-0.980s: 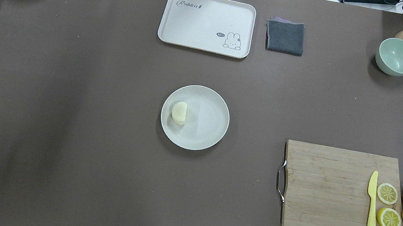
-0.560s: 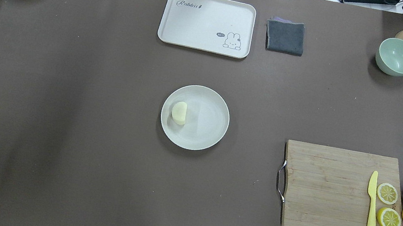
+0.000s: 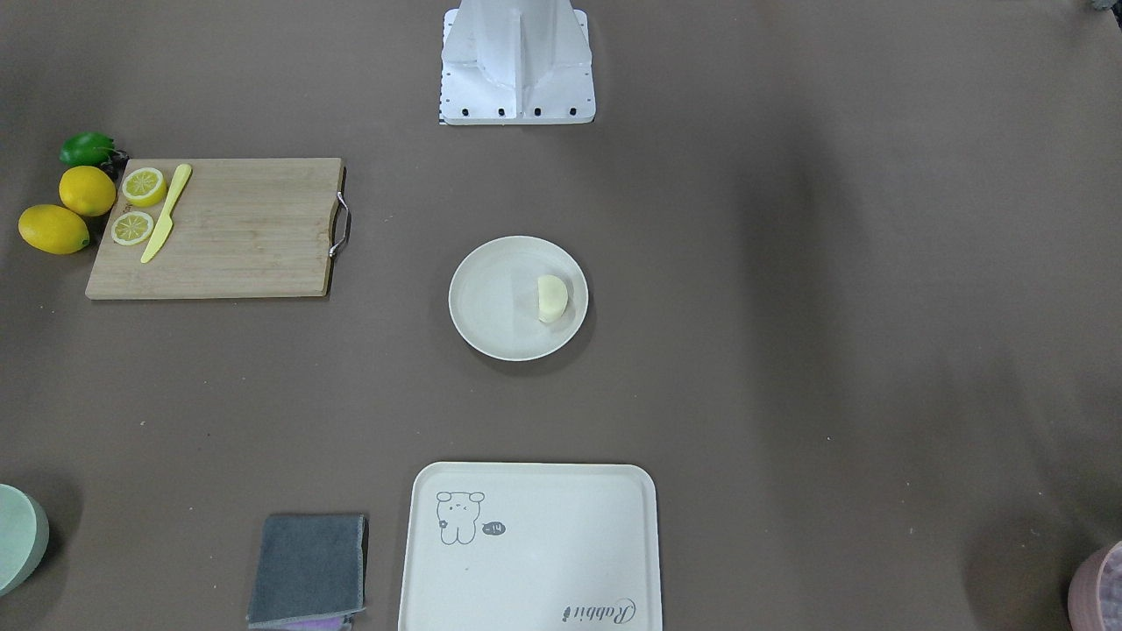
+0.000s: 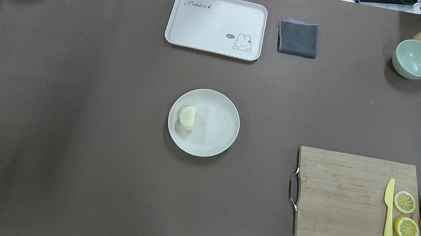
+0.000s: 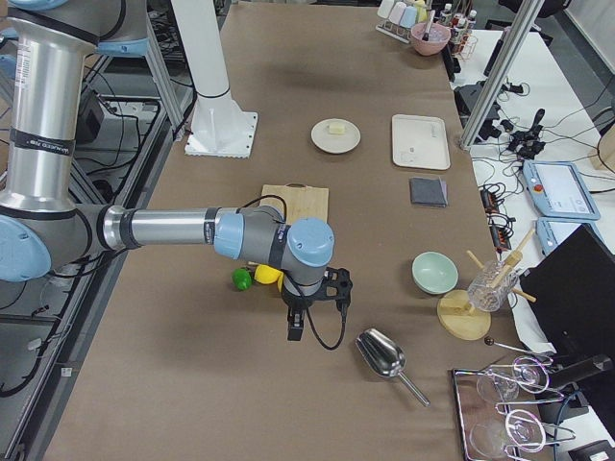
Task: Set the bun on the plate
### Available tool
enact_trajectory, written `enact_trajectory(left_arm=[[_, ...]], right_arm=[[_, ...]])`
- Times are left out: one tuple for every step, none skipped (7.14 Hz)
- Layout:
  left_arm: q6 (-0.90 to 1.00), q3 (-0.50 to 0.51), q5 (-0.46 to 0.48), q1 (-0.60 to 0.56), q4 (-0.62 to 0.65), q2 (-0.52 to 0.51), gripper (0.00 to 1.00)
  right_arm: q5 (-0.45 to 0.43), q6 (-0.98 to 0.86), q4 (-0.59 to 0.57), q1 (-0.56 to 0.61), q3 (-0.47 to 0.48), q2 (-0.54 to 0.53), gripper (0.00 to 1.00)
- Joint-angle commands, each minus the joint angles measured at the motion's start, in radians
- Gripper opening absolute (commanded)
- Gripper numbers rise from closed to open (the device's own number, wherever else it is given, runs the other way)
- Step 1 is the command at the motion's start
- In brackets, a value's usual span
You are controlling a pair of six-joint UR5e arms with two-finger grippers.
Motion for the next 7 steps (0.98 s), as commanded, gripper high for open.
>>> enact_trajectory(left_arm=[[0.0,0.0,0.0,0.0,-0.001,-0.001,0.98],[0.002,0.0,0.0,0.0,-0.002,0.001,0.98],[0.003,-0.002,0.0,0.0,-0.002,0.007,0.98],[0.003,-0.005,0.002,0.0,-0.004,0.011,0.98],[0.003,-0.008,0.002,0.0,-0.004,0.01,0.98],[0.003,-0.014,0.002,0.0,-0.004,0.01,0.98],[0.003,-0.023,0.002,0.0,-0.004,0.013,0.98]], right_arm=[[0.0,0.0,0.0,0.0,0.0,-0.003,1.0],[0.0,0.0,0.0,0.0,0.0,-0.003,1.0],[0.0,0.0,0.0,0.0,-0.001,-0.003,1.0],[-0.002,-0.002,0.0,0.002,0.002,-0.006,1.0],[-0.002,0.0,0.0,0.0,0.0,-0.006,1.0],[-0.002,0.0,0.0,0.002,0.002,-0.006,1.0],[-0.002,-0.002,0.0,0.0,0.002,-0.006,1.0]])
